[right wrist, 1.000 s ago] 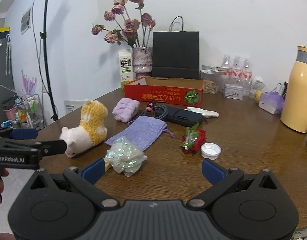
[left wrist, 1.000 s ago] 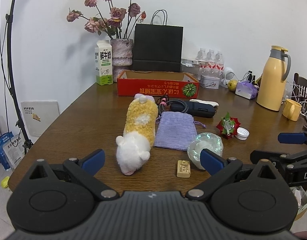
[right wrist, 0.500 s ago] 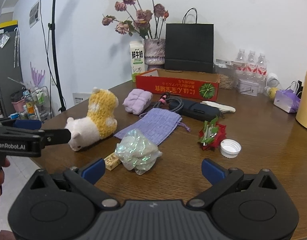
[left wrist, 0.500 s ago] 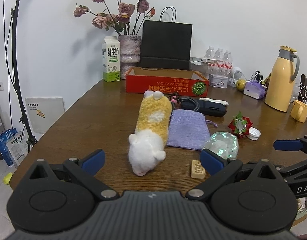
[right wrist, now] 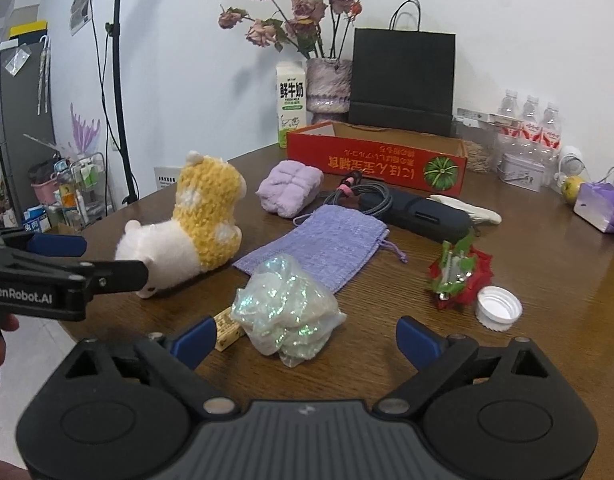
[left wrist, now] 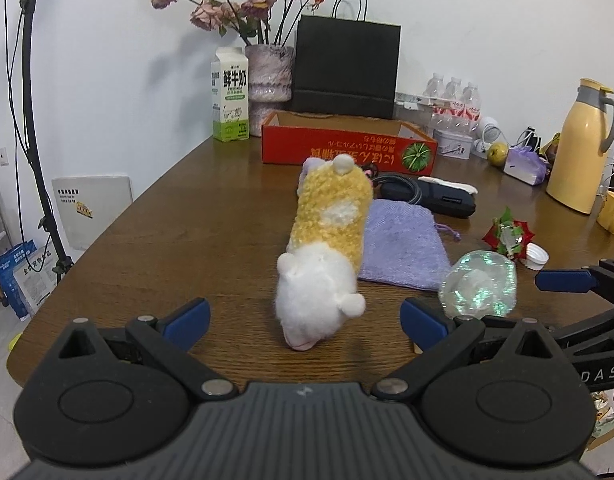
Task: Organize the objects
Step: 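Grasp the sparkly bath puff with the right gripper while the left gripper grasps the yellow plush toy, then carry the bath puff and plush toy with both grippers toward the cardboard box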
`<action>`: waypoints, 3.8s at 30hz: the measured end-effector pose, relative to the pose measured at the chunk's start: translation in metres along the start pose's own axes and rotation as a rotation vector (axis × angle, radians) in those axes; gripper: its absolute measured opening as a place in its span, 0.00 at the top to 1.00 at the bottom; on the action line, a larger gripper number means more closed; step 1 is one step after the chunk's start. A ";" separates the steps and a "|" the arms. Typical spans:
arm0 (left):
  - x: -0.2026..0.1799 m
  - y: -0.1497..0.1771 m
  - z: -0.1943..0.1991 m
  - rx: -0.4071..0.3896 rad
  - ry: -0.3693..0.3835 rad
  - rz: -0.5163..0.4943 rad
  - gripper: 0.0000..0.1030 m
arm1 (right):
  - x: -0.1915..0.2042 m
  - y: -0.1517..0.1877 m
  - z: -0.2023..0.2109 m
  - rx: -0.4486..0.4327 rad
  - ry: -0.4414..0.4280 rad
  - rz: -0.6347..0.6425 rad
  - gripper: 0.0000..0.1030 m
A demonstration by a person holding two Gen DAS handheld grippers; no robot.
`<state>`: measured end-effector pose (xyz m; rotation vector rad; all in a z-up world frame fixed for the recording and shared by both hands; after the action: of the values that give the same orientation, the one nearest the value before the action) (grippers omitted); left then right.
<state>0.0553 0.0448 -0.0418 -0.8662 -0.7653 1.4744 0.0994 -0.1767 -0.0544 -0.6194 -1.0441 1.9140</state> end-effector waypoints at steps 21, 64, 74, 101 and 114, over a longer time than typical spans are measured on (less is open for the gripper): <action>0.003 -0.018 -0.061 0.058 0.006 0.008 0.00 | -0.005 -0.007 -0.047 0.044 -0.038 -0.005 0.35; 0.003 -0.049 -0.060 -0.007 0.055 0.057 0.52 | -0.028 -0.029 -0.040 -0.050 -0.006 -0.058 0.50; -0.001 -0.073 -0.067 -0.032 0.066 0.035 0.52 | -0.035 -0.052 -0.043 -0.083 0.013 -0.054 0.50; -0.010 -0.159 -0.128 -0.052 0.069 0.029 0.52 | -0.066 -0.142 -0.096 -0.126 0.032 -0.051 0.50; -0.013 -0.197 -0.166 -0.046 0.061 0.030 0.52 | -0.087 -0.183 -0.135 -0.112 0.036 -0.047 0.50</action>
<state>0.2981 0.0437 0.0449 -0.9570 -0.7460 1.4553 0.3235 -0.1396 0.0313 -0.6838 -1.1388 1.8063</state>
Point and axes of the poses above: each gripper's, at about its wrist camera, not at the fingertips, and z roughly against the way its jaws point, x to its left, y to its underside, the point moved 1 cm from there along -z, roughly the way its jaws point, and after that the axes turned 4 degrees about y, right-handed, at the moved point
